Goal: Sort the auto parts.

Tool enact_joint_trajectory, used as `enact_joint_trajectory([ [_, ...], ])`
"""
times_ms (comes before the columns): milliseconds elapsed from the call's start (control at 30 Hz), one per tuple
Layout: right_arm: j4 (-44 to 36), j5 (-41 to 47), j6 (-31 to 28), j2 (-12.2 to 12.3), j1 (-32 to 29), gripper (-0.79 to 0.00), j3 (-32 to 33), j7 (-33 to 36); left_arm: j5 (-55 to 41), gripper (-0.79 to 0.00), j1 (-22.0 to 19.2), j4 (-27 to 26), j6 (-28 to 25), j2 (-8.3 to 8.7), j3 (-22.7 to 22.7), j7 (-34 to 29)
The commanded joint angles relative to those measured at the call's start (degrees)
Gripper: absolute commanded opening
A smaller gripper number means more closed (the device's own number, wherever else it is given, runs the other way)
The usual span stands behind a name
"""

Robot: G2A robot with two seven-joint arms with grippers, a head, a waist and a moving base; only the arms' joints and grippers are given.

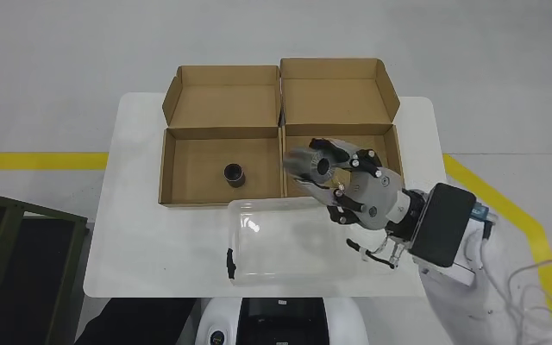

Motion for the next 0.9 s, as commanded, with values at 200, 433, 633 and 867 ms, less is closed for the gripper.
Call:
enact_joint_trajectory([
  [200, 3.59, -1.66, 0.92, -0.06, 1.06, -0.785, -5.81, 7.98, 0.0, 0.0, 0.0, 0.0, 0.0, 0.0, 0.0, 0.0],
  [433, 12.5, 1.47, 4.94, -1.17, 10.86, -0.785, -11.84, 15.37, 0.0, 0.0, 0.0, 0.0, 0.0, 0.0, 0.0, 0.0],
  [633, 19.93, 0.43, 5.03, -2.13, 15.03, -0.785, -17.32, 15.72, 0.0, 0.0, 0.0, 0.0, 0.0, 0.0, 0.0, 0.0],
  [867, 20.4, -0.21, 4.8, -2.21, 14.92, -0.785, -17.93, 14.82, 0.0, 0.0, 0.0, 0.0, 0.0, 0.0, 0.0, 0.0],
])
